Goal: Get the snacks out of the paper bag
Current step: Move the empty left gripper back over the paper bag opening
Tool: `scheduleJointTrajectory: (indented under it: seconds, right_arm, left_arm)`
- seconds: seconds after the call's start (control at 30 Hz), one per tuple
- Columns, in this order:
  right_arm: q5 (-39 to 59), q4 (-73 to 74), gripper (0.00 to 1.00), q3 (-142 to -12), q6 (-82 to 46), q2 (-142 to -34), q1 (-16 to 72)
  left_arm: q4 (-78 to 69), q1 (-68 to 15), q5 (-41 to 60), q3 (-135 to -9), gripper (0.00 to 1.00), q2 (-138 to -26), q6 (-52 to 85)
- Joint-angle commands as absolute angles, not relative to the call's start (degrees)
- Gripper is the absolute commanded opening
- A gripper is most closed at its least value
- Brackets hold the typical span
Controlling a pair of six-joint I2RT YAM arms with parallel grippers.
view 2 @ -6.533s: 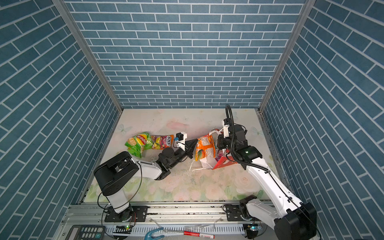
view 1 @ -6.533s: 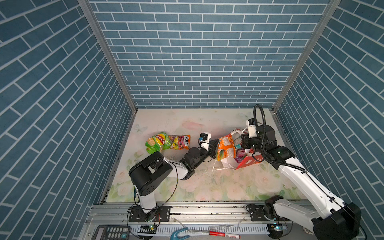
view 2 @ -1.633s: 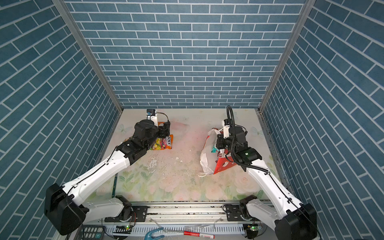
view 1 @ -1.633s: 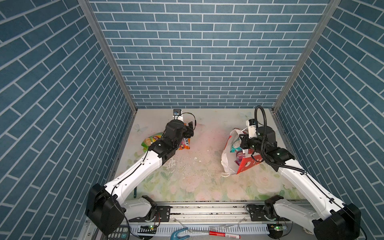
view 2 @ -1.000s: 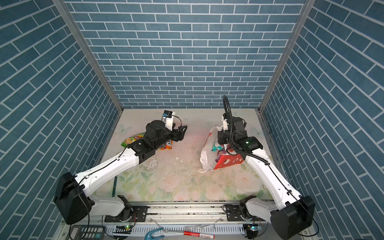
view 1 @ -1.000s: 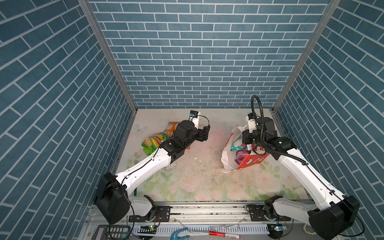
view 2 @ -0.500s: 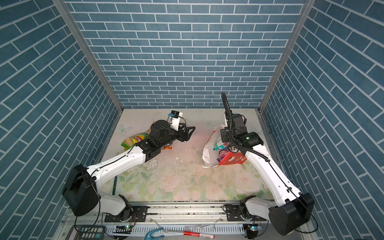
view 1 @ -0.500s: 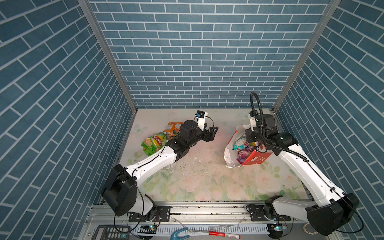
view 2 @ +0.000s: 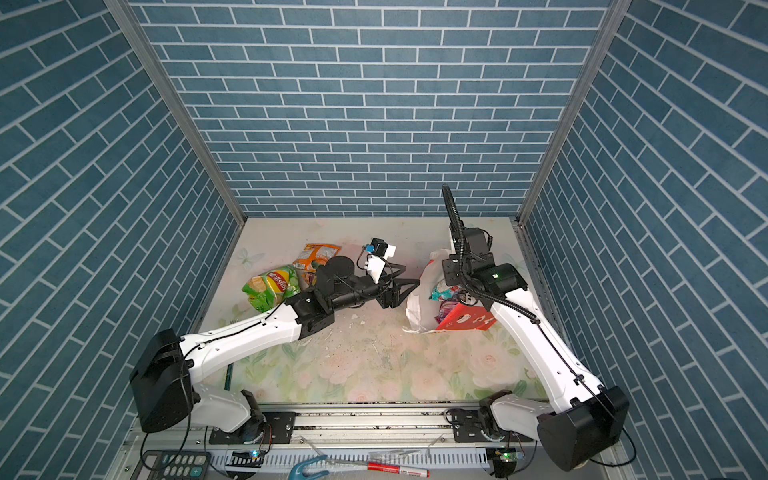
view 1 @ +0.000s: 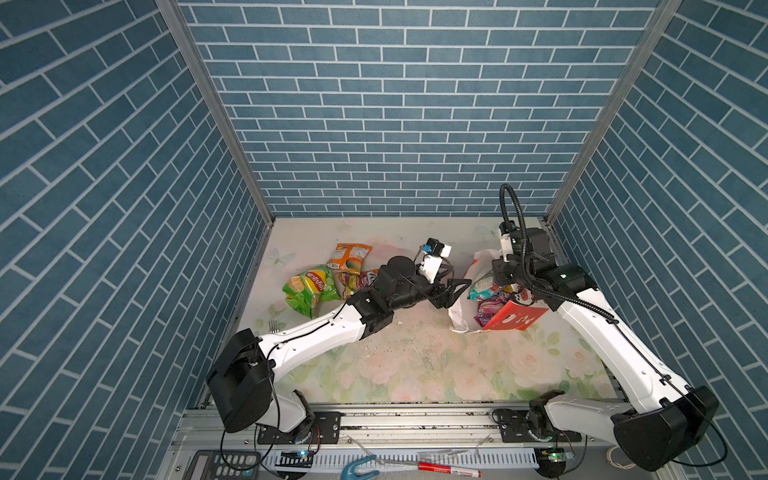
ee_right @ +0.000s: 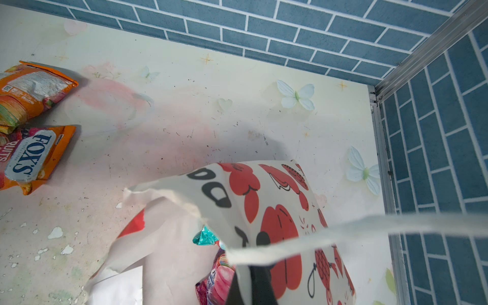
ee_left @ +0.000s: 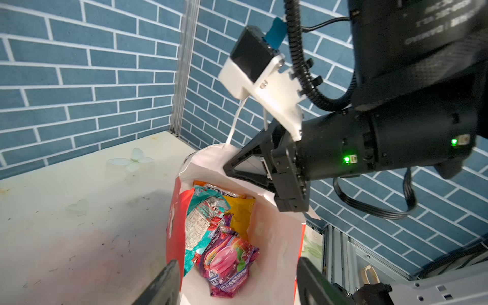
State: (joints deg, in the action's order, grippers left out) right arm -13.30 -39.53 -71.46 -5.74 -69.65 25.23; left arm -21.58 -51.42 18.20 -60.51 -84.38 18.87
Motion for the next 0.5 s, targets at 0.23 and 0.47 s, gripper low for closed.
scheduleJointTrajectory:
  seconds: [0.23,0.47]
  right_arm:
    - [-10.1,-35.7,0.00,-70.6,-3.0,-68.7,25.2]
    - [-9.9,-34.7,0.00,-70.0,-4.8,-68.3,25.2]
  left_arm:
    - [-33.1,-53.4,24.9,-60.6,0.48,-95.8,16.9]
    - [-37.9,-53.9,25.6,-60.7,0.46,-99.4,16.0]
